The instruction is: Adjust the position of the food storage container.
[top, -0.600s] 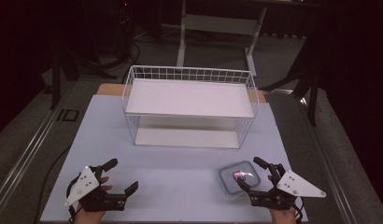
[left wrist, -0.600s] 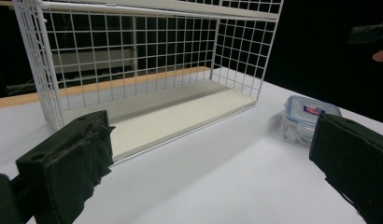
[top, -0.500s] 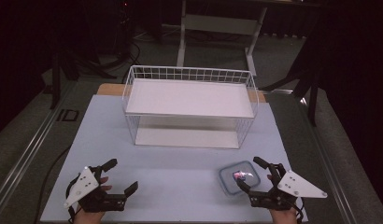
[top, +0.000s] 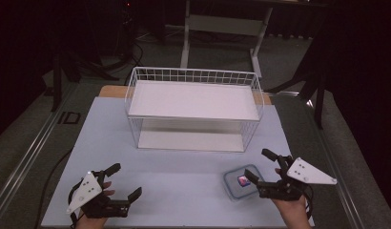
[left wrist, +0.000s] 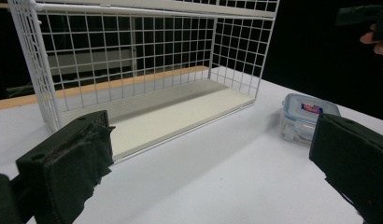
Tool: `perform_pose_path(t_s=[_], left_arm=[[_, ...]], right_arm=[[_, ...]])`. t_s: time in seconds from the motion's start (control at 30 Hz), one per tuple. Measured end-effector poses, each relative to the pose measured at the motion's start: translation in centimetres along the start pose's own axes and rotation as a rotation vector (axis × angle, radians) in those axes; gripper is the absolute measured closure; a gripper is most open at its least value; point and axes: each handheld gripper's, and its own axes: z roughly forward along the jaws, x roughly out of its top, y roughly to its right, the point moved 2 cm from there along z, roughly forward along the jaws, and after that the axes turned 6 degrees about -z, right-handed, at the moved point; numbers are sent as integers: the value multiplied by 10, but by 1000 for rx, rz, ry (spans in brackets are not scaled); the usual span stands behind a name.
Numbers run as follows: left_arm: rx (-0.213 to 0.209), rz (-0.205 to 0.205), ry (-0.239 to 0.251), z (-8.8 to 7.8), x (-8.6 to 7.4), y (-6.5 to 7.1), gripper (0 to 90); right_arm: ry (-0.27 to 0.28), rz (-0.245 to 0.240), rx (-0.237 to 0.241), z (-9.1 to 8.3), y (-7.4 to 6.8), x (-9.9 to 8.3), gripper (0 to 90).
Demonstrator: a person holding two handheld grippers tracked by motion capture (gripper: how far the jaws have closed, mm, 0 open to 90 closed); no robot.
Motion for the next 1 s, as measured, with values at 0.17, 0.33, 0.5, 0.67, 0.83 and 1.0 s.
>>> perform_pose_path(t_s=[0.17, 0.33, 0.5, 0.67, 0.83, 1.0], left_arm=[[-3, -3, 2, 0, 0, 0, 3], [-5, -3, 1, 1, 0, 0, 3], [-7, -4, -2, 2, 0, 1, 3], [-11, 1, -1, 2, -1, 1, 3], [-13, 0, -8, 3, -1, 1, 4], [-14, 6, -6, 2, -1, 2, 3]], right_arm=[[-97, -29, -88, 1, 25, -11, 262], [-141, 17, -119, 0, 43, -29, 443], [-226, 39, -167, -1, 59, -54, 634], [-310, 39, -183, -3, 70, -78, 889], [-385, 17, -155, -5, 71, -92, 900], [-448, 15, -134, -11, 68, -107, 900]])
